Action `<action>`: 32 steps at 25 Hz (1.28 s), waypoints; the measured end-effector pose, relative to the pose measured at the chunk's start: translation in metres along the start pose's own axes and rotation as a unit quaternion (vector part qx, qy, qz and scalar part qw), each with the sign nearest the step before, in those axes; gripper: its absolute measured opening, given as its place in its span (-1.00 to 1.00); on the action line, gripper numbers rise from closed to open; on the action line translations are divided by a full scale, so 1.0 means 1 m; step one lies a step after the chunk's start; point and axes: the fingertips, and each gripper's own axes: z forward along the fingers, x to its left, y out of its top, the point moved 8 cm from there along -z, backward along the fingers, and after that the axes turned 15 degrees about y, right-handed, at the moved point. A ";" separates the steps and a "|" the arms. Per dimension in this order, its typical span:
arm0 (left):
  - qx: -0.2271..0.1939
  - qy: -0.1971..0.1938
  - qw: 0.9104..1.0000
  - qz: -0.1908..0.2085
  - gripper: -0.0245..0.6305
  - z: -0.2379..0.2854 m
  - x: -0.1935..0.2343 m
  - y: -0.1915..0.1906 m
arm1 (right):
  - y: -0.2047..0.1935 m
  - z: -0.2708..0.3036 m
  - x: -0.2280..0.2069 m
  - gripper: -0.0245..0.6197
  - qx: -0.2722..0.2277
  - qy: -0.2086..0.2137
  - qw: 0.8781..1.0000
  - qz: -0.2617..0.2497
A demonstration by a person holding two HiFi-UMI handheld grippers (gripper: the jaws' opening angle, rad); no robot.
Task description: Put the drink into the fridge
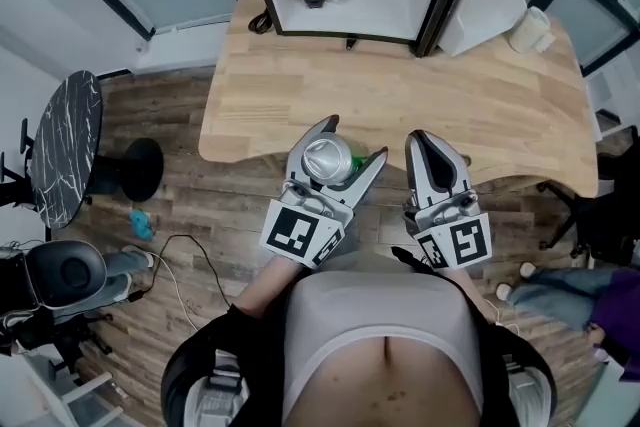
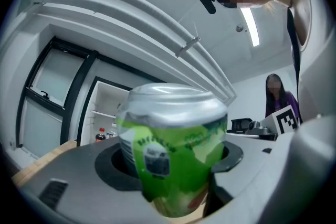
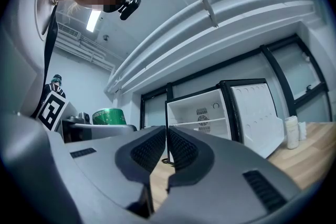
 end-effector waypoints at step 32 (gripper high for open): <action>0.034 -0.052 0.998 0.012 0.12 0.224 0.110 -0.002 | -0.031 0.162 -0.155 -0.80 0.005 -0.041 0.999 0.008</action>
